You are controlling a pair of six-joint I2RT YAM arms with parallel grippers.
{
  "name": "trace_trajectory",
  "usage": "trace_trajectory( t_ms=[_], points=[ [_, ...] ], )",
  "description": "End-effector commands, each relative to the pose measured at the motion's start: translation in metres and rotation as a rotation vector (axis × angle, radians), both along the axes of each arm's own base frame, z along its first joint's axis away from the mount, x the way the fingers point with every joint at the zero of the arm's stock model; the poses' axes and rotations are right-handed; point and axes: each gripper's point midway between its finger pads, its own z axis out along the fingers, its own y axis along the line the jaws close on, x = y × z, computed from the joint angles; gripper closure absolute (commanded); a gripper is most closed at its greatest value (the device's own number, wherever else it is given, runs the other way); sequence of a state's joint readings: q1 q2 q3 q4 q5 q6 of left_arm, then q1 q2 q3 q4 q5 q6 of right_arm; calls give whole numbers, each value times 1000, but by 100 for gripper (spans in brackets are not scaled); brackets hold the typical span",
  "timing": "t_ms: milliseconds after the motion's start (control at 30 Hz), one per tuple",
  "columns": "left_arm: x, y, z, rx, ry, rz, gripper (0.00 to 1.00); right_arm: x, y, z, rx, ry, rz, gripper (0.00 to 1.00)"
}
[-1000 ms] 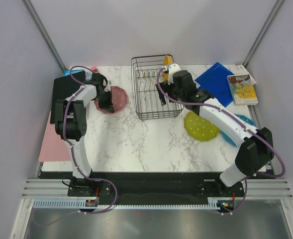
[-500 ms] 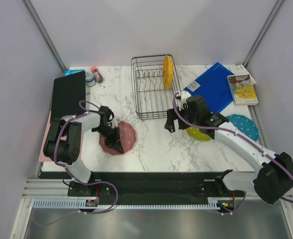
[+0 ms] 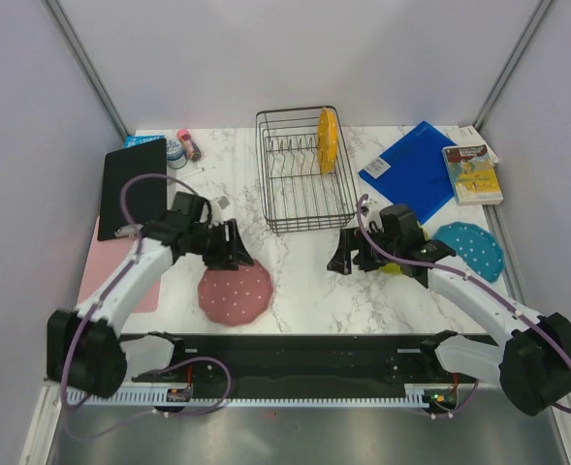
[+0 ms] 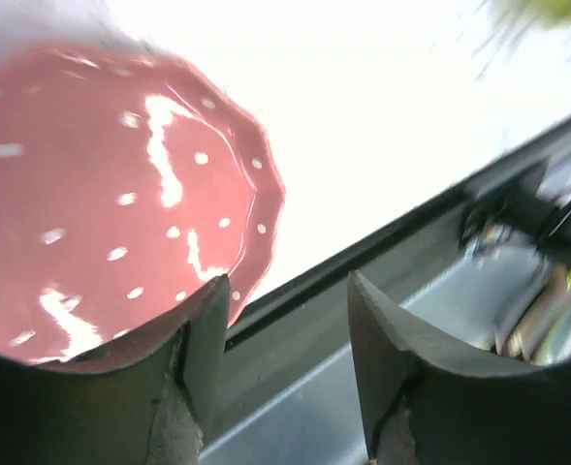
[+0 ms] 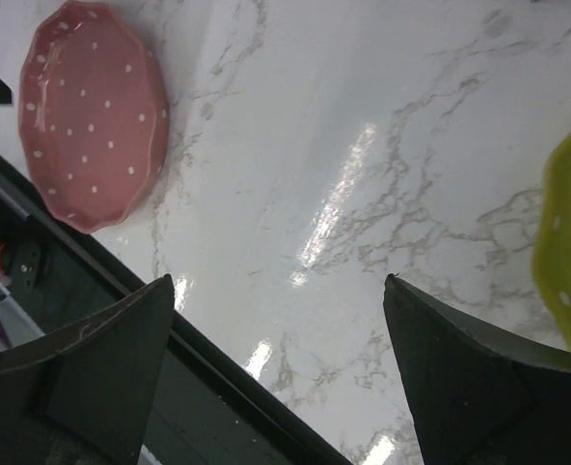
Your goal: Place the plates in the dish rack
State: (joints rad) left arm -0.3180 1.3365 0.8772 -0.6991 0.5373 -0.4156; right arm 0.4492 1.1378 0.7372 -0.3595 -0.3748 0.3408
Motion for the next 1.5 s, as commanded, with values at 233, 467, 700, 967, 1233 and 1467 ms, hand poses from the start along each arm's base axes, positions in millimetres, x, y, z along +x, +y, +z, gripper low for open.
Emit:
trace_trajectory(
  t_ms=[233, 467, 700, 967, 1233, 1467],
  points=[
    [-3, 127, -18, 335, 62, 523, 20, -27, 80, -10, 305, 64, 122, 3],
    [8, 131, -42, 356, 172, 599, 2, -29, 115, -36, 334, 128, 135, 3],
    [-21, 116, -82, 324, 381, 585, 32, -12, 127, -59, 363, 190, -13, 2],
    [-30, 95, -109, 219, 471, 561, 65, -8, 146, -86, 376, 246, 11, 4],
    [-29, 90, -113, 162, 375, 452, 98, -31, 145, -101, 354, 302, 61, 6],
    [-23, 70, -100, 17, 321, 321, 98, -36, 159, -98, 381, 312, 96, 4]
  ],
)
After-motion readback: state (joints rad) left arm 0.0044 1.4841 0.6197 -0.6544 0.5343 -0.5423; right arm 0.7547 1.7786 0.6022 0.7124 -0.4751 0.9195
